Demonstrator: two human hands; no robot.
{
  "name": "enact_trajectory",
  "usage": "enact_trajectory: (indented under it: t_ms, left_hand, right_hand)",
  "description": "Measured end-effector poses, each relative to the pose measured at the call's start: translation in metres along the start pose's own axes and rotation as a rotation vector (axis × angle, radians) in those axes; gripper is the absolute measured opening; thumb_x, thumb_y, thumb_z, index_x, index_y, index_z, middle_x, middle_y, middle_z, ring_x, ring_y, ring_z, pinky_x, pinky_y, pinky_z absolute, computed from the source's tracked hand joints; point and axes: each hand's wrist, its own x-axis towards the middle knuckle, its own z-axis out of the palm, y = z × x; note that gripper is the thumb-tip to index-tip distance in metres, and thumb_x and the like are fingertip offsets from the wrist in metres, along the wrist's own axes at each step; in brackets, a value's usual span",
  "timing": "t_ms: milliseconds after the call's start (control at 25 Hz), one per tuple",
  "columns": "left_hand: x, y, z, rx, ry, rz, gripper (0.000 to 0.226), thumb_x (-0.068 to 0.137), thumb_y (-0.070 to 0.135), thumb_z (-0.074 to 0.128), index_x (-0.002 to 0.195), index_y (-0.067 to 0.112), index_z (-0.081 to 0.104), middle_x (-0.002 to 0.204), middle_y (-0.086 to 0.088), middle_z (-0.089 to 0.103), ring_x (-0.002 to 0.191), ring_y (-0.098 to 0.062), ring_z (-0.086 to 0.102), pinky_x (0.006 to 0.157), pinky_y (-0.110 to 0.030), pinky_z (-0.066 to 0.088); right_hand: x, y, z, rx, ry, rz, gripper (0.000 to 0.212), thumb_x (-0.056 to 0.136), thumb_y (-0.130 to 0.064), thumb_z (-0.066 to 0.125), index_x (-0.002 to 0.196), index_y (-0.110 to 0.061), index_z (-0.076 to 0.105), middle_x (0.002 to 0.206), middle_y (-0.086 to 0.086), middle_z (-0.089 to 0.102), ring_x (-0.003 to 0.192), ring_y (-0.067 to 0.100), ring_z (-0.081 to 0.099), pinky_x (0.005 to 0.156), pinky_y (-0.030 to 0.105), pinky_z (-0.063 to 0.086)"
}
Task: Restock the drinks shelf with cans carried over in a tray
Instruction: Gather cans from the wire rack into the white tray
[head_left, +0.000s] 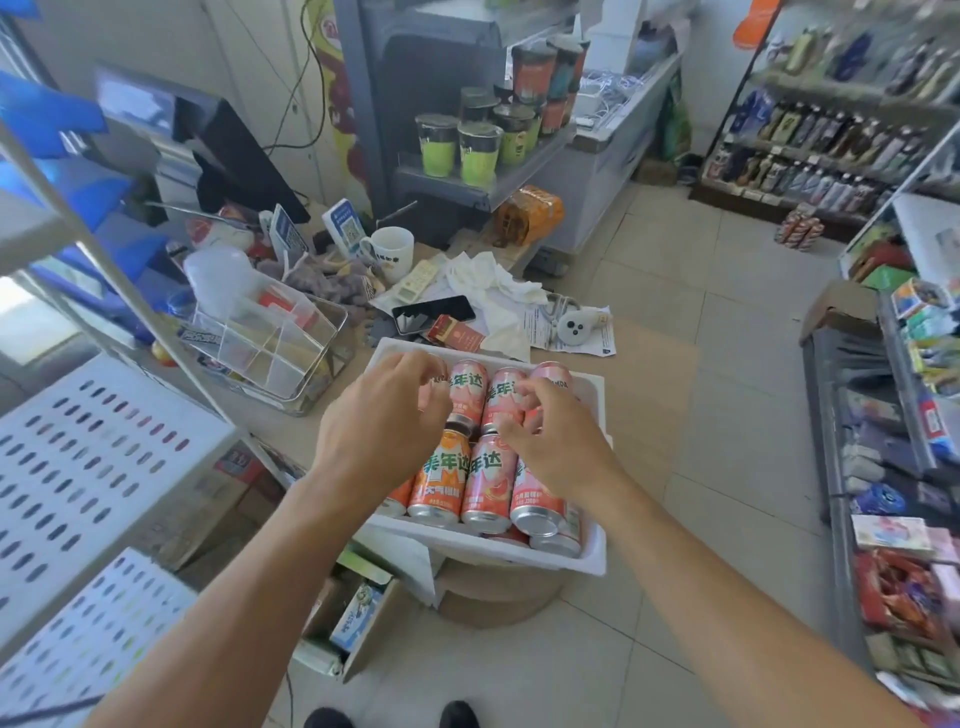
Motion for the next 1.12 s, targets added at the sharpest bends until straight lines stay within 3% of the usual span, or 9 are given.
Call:
enact_trajectory:
  t_ms: [120, 280, 440, 560, 880, 1120]
  left_hand:
    - [0.001, -0.017, -0.03, 0.001, 0.117, -0.075, 0.022, 0.095, 0.041, 0.048, 0.11, 0.028, 0.058, 0.106, 0.01, 0.063, 0.087, -0.012, 0.058, 0.072, -0.036, 0.053]
    - [-0.012, -0.047, -0.085, 0.016, 0.313, -0.199, 0.021, 0.095, 0.038, 0.051, 0.11, 0.025, 0.059, 0.107, 0.009, 0.063, 0.09, -0.012, 0.058, 0.075, -0.035, 0.051]
    - [-0.037, -0.079, -0.143, 0.089, 0.467, -0.322, 0.022, 0.094, 0.036, 0.051, 0.11, 0.023, 0.06, 0.108, 0.008, 0.063, 0.093, -0.01, 0.057, 0.075, -0.028, 0.041]
    - [-0.064, -0.111, -0.186, 0.163, 0.584, -0.444, 0.021, 0.093, 0.038, 0.049, 0.107, 0.028, 0.059, 0.108, 0.009, 0.063, 0.098, -0.015, 0.059, 0.077, -0.033, 0.045]
    - [-0.14, -0.179, -0.263, 0.239, 0.752, -0.724, 0.023, 0.094, 0.041, 0.048, 0.112, 0.031, 0.057, 0.112, 0.011, 0.06, 0.095, -0.014, 0.057, 0.074, -0.033, 0.043]
    - [-0.176, -0.237, -0.298, 0.293, 0.864, -0.787, 0.024, 0.094, 0.036, 0.053, 0.113, 0.023, 0.06, 0.111, 0.005, 0.064, 0.091, -0.01, 0.055, 0.074, -0.027, 0.037]
  right_hand:
    - [0.008, -0.047, -0.002, -0.07, 0.032, -0.274, 0.044, 0.092, -0.046, 0.055, 0.132, -0.028, 0.048, 0.115, -0.012, 0.055, 0.105, 0.005, 0.049, 0.093, 0.012, 0.039]
    - [0.024, -0.123, 0.01, -0.136, 0.103, -0.639, 0.052, 0.096, -0.044, 0.052, 0.14, -0.019, 0.044, 0.133, -0.001, 0.053, 0.121, 0.014, 0.049, 0.094, 0.029, 0.046]
    - [0.028, -0.201, 0.036, -0.159, 0.079, -0.883, 0.053, 0.096, -0.046, 0.051, 0.141, -0.02, 0.04, 0.135, 0.001, 0.052, 0.121, 0.016, 0.051, 0.09, 0.031, 0.05]
    - [0.023, -0.257, 0.059, -0.144, 0.017, -1.045, 0.051, 0.095, -0.042, 0.052, 0.139, -0.019, 0.039, 0.129, 0.004, 0.051, 0.117, 0.02, 0.051, 0.087, 0.035, 0.049]
    - [-0.011, -0.377, 0.135, -0.068, -0.16, -1.312, 0.058, 0.094, -0.04, 0.055, 0.145, -0.023, 0.034, 0.138, 0.001, 0.045, 0.127, 0.021, 0.044, 0.094, 0.042, 0.048]
    - [-0.029, -0.456, 0.2, -0.006, -0.238, -1.415, 0.058, 0.092, -0.043, 0.057, 0.143, -0.026, 0.035, 0.137, 0.001, 0.048, 0.125, 0.021, 0.048, 0.092, 0.039, 0.046]
